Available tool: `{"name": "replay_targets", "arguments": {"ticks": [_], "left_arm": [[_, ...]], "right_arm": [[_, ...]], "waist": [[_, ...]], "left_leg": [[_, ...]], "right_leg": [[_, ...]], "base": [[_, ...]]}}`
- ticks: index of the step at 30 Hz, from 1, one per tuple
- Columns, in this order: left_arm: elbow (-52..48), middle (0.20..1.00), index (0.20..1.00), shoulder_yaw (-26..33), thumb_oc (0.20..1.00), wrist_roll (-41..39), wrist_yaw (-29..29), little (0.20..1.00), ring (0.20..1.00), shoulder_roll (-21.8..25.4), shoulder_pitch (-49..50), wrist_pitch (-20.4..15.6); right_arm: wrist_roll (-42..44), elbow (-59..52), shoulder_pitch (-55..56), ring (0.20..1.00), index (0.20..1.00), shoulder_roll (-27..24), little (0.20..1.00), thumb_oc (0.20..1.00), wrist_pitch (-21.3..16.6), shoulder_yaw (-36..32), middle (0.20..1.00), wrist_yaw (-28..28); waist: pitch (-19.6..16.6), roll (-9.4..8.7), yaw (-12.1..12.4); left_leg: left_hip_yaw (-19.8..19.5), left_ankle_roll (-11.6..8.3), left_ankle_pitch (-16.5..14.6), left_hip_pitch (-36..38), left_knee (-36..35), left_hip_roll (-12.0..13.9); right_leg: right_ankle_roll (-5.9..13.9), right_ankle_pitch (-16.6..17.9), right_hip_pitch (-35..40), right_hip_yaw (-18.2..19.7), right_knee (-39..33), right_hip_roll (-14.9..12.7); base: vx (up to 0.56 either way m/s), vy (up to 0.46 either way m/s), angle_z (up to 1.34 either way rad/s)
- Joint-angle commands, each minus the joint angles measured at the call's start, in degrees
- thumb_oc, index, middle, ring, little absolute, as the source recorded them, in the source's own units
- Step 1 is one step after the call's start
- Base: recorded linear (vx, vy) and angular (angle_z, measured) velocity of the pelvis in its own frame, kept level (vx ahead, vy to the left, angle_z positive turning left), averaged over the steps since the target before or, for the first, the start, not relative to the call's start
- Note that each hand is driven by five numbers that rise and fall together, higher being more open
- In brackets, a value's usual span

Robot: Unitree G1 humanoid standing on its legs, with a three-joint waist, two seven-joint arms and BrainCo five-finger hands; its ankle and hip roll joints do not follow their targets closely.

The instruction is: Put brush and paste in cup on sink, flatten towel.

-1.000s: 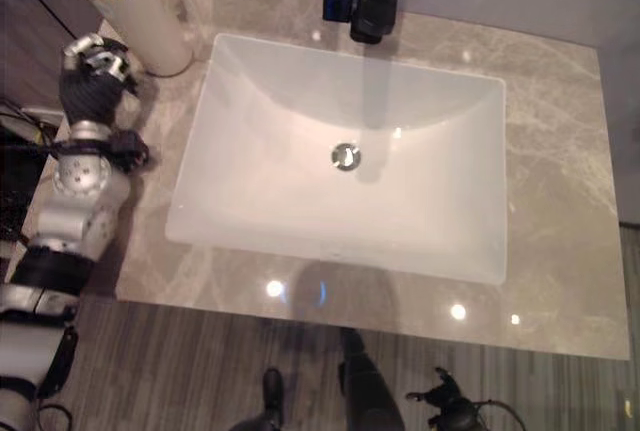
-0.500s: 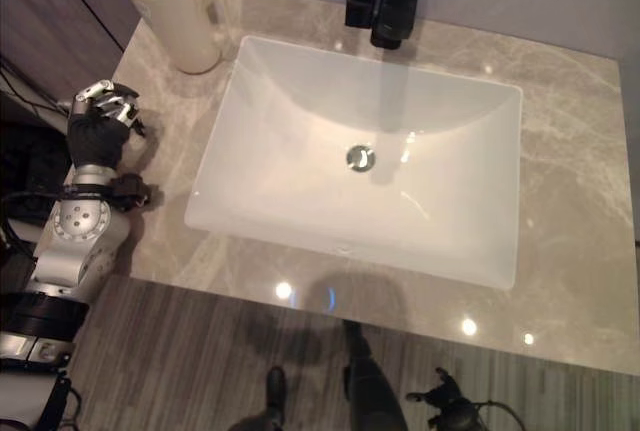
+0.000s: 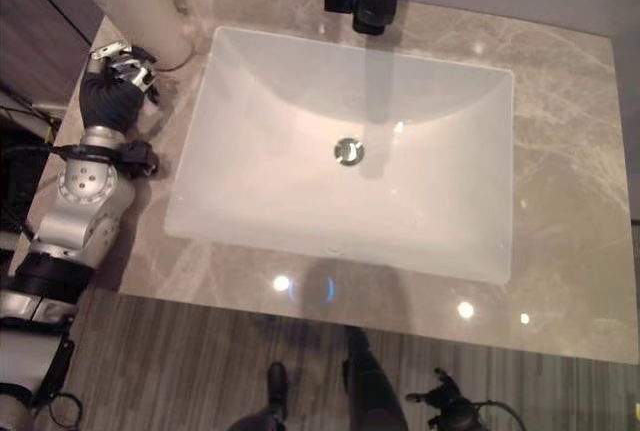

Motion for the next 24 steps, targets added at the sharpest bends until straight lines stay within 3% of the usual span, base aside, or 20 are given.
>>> {"name": "replay_targets", "arguments": {"ticks": [1,10,16,24], "left_arm": [[3.9,0.2,0.2,-1.1,0.2,1.1,2.0,0.2,0.2,2.1,-2.7,-0.5],[11.1,0.2,0.2,-4.7,0.2,2.1,3.1,0.2,0.2,4.0,-11.1,0.0],[19.6,0.2,0.2,-10.9,0.2,3.7,1.4,0.2,0.2,4.8,-19.9,0.9],[19.2,0.2,0.2,-12.4,0.2,6.0,-0.3,0.2,0.2,6.7,-19.7,2.0]], "right_arm": [[0.7,1.3,1.1,1.0,1.0,-1.6,1.0,1.0,0.1,1.5,1.0,-0.3],[1.1,0.4,0.6,1.0,1.0,-2.2,1.0,1.0,-0.5,2.4,1.0,-0.5],[1.5,0.6,-0.4,1.0,1.0,-2.6,1.0,1.0,-1.0,3.3,1.0,-0.4],[1.8,1.0,-1.2,1.0,1.0,-2.1,1.0,1.0,-0.9,3.6,1.0,-0.1]], "waist": [[-0.9,-0.61,-0.3],[-1.5,-0.37,-1.0],[-1.5,-0.33,-1.7],[-1.2,-0.18,-0.9]], "left_leg": [[-2.3,1.08,-2.2,5.7,0.3,-3.9],[-1.9,0.9,-2.4,5.9,0.3,-3.4],[-1.6,0.73,-2.2,5.8,0.3,-3.3],[-1.9,0.8,-2.3,6.0,0.3,-3.3]], "right_leg": [[2.86,0.2,-4.5,1.4,4.2,-0.4],[2.84,-0.1,-4.8,1.3,4.3,0.0],[2.98,0.1,-4.8,1.3,4.1,0.1],[2.95,-0.1,-4.6,0.9,4.6,-0.1]], "base": [[0.0,0.0,0.0],[0.0,0.0,0.0],[0.0,-0.002,-0.04],[0.0,0.0,-0.02]]}}
